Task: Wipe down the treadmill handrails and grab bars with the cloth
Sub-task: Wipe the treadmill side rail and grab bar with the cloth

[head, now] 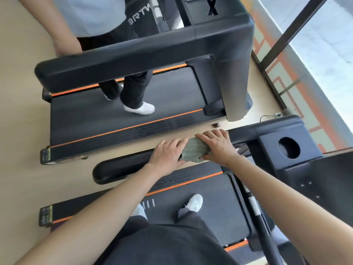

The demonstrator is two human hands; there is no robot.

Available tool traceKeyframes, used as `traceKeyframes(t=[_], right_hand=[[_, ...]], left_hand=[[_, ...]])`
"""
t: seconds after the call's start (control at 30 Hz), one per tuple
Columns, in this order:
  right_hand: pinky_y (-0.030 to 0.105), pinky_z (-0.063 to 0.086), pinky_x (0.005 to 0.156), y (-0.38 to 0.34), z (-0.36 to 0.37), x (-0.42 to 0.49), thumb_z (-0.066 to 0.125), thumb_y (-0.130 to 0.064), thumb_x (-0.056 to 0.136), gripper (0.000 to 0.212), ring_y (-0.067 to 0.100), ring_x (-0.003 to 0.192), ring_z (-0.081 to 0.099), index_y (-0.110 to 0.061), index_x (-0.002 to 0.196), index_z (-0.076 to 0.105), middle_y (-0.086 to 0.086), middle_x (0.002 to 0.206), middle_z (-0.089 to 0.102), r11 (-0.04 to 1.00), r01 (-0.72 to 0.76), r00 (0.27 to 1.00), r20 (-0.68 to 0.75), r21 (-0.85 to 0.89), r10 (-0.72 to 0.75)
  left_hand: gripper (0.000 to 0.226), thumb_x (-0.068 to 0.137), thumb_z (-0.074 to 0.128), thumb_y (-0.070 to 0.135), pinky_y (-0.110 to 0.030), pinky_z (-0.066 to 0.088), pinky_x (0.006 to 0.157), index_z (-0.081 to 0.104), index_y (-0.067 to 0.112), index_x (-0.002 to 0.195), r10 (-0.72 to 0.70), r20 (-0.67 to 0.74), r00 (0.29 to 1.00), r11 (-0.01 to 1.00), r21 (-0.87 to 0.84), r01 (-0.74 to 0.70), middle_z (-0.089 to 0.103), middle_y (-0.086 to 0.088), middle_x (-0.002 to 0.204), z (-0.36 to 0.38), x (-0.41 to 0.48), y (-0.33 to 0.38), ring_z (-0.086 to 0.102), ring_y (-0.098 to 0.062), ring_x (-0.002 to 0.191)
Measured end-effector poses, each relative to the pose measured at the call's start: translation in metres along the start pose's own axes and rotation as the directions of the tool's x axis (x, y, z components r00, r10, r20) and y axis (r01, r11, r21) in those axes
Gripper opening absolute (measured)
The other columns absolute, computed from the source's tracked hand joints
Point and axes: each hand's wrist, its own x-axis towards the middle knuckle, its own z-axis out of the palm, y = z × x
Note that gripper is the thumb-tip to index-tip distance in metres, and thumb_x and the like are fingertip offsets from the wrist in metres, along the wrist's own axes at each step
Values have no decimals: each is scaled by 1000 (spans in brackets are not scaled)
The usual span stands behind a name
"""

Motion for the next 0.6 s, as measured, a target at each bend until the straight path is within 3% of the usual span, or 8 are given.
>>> traceKeyframes(t=[0.17, 0.37, 0.6], right_hand=[[50, 31, 107, -62, 13, 1, 85, -53, 60, 91, 32, 117, 51, -28, 141, 51, -1, 125, 57, 1000, 17, 994, -108, -7, -17], [52, 28, 111, -138, 28, 7, 80, -51, 69, 84, 37, 124, 49, -26, 143, 49, 3, 133, 56, 999, 51, 979, -198, -2, -50], [54, 30, 109, -199, 31, 25, 77, -58, 71, 89, 37, 122, 49, -26, 147, 44, 5, 134, 54, 988, 153, 980, -129, 17, -150]], left_hand=[[91, 70, 88, 45, -39, 51, 87, 50, 17, 147, -42, -116, 992, 999, 8, 43, 64, 0, 127, 5, -46, -36, 65, -24, 109], [92, 63, 91, 43, -39, 49, 90, 53, 20, 144, -132, -184, 974, 991, -22, 130, 63, 2, 128, 6, -101, -82, 63, -22, 111], [90, 63, 92, 45, -39, 48, 89, 56, 19, 141, -166, -275, 947, 985, -81, 149, 63, 3, 130, 10, -155, -137, 63, -22, 113]])
